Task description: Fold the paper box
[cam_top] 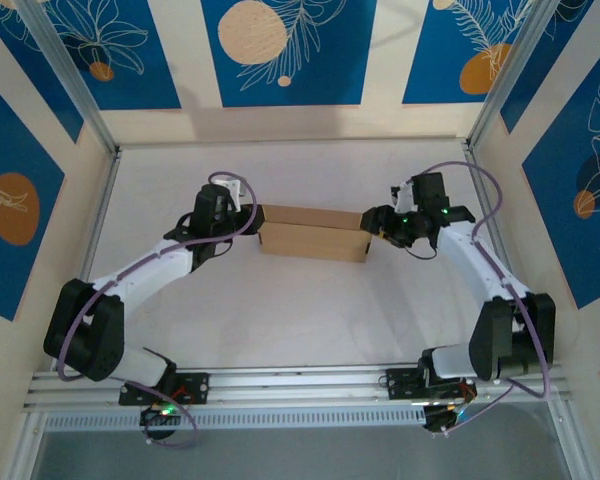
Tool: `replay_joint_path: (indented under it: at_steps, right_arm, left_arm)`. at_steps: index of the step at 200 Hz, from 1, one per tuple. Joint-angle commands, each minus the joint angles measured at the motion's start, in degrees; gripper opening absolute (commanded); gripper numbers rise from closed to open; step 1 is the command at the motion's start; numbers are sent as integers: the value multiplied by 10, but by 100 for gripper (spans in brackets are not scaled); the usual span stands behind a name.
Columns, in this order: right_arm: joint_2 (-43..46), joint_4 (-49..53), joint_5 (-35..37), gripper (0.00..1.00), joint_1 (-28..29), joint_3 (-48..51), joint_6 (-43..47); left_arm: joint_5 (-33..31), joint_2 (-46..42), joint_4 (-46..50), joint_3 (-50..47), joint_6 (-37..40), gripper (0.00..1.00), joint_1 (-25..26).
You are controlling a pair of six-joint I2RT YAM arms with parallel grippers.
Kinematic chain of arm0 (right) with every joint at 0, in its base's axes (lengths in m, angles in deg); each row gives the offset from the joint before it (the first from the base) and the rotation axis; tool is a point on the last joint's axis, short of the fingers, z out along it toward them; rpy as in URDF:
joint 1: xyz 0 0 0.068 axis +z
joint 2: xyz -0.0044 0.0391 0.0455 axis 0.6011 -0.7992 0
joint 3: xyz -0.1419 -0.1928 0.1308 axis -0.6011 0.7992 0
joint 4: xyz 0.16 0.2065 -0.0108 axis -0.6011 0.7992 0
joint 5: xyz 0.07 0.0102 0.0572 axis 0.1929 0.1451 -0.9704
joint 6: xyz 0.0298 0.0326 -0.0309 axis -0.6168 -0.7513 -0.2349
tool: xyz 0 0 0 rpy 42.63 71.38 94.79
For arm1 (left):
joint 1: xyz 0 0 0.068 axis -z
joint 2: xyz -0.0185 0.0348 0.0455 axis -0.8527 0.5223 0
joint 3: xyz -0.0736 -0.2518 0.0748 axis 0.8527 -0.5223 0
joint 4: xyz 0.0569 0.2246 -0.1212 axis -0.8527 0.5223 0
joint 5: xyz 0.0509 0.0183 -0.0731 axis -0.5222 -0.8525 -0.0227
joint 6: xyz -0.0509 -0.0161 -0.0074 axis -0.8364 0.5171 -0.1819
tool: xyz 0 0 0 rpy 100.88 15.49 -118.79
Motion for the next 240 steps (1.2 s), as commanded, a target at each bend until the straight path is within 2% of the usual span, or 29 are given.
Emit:
replay_joint_path:
  at_steps: [1,44,69,90,125,150,182,204,220,240]
  right_arm:
    - [-26,23,31,52,6,-10,0]
    - [-55,37,94,38,14,18,4]
    - [-47,18,83,36,14,28,6]
    - [13,-19,91,36,25,43,9]
    - [136,-62,167,34,80,125,-21]
    - [203,-76,206,39,104,207,-69]
    - [307,-71,204,53,113,260,-83]
    - [362,-45,218,63,115,255,-67]
    - [340,-28,204,67,104,235,-55]
    - [256,-12,175,67,88,190,-42]
  left_arm:
    - [-25,57,196,-44,9,19,6]
    - [-11,75,172,-65,-4,18,6]
    - [-1,76,165,-73,-11,18,5]
    - [-7,39,178,-70,-9,17,7]
    - [-36,-59,203,-111,-8,21,28]
    - [-38,-108,211,-158,-37,25,53]
    - [-42,-193,241,-186,-67,45,81]
    - [-55,-256,266,-178,-69,54,82]
    - [-69,-253,271,-151,-49,61,78]
    - [-75,-200,264,-106,-20,68,65]
